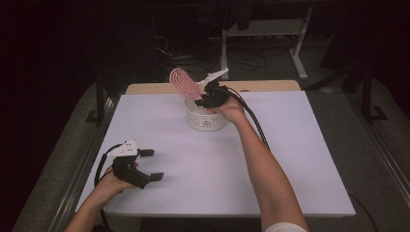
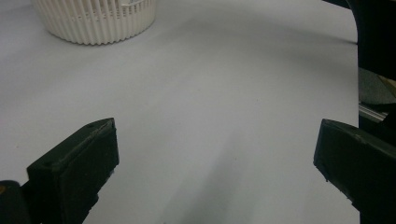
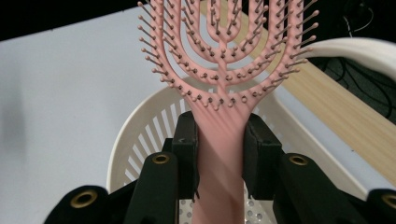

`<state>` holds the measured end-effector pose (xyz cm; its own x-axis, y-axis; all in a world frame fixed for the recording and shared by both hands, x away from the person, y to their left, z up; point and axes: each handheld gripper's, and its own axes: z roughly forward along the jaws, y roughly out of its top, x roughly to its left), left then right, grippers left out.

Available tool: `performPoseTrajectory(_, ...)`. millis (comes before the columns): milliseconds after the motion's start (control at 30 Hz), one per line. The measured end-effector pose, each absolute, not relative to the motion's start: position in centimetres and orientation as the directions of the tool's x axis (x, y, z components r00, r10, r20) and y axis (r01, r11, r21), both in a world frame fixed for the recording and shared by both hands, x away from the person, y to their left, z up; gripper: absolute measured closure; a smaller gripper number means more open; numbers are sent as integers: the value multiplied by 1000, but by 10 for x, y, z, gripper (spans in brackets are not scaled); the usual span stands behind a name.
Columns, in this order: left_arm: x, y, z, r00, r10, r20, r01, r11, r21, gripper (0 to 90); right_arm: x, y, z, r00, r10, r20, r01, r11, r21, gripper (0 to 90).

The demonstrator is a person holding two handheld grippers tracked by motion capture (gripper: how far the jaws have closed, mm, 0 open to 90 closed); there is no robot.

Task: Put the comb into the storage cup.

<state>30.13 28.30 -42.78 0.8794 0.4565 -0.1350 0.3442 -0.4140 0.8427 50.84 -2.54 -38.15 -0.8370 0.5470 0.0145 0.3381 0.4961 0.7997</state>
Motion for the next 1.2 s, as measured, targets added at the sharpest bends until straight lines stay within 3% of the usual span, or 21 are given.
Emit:
performPoseTrajectory(333,301,283,-428,880,456,-136,345,-415,842,0,510,-20,-387,-839,545,4,358,546,758,669)
performPoseTrajectory(633,301,282,-428,881,454,-135,343,-417,842,0,510,-25,-386,-840,541,23,373,546,750,528)
performPoseTrajectory(1200,301,282,-428,879,458,-134,346,-418,840,0,499,-52,-357,-822,564,75,400,479,781,425)
